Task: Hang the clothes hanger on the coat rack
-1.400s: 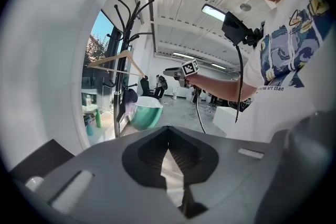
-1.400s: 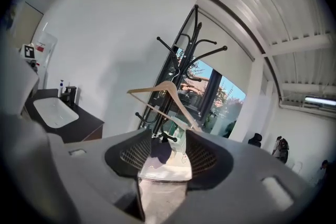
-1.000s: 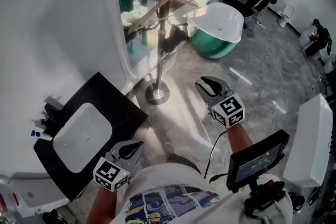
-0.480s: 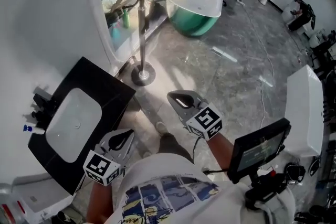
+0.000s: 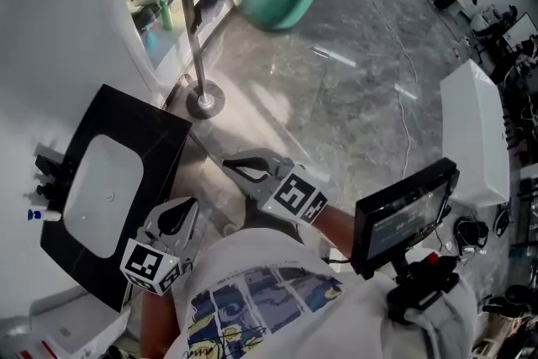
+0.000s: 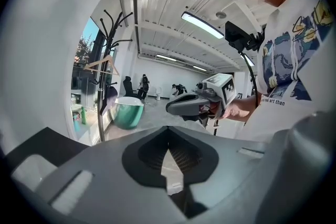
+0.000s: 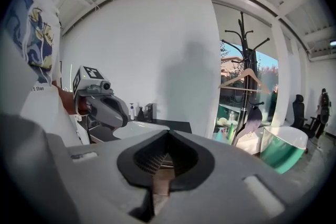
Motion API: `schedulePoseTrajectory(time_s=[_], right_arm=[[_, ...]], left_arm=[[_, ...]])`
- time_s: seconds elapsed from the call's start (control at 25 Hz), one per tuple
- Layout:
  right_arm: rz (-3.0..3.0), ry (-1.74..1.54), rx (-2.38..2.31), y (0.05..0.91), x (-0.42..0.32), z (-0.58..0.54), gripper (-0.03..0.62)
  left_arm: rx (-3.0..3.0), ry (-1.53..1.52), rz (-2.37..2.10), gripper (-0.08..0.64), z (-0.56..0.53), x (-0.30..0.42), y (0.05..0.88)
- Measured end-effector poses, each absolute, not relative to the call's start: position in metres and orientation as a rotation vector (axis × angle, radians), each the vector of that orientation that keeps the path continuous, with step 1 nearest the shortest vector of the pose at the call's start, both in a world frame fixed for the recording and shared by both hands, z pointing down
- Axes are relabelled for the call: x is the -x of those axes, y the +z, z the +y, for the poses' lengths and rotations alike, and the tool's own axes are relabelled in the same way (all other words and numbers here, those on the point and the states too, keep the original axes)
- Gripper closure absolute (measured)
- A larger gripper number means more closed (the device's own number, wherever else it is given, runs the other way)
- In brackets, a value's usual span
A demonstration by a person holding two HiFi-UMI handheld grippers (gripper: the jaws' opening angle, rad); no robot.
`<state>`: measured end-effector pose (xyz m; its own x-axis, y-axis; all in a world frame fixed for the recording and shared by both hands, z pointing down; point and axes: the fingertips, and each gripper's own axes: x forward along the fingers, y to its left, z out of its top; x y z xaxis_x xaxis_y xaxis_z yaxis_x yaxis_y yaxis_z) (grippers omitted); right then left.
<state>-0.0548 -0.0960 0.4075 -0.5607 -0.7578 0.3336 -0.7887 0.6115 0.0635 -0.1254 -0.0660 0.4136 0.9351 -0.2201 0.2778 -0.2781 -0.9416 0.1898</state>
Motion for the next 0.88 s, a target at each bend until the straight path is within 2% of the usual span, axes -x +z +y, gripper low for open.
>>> schedulePoseTrajectory(time_s=[0.88], right_arm=[[-2.536, 0.093, -1.141, 0.405, 0.085, -0.078, 0.591]], left_arm=[[-2.847, 0.379, -0.391, 0.557, -0.06, 0.13, 0.416]])
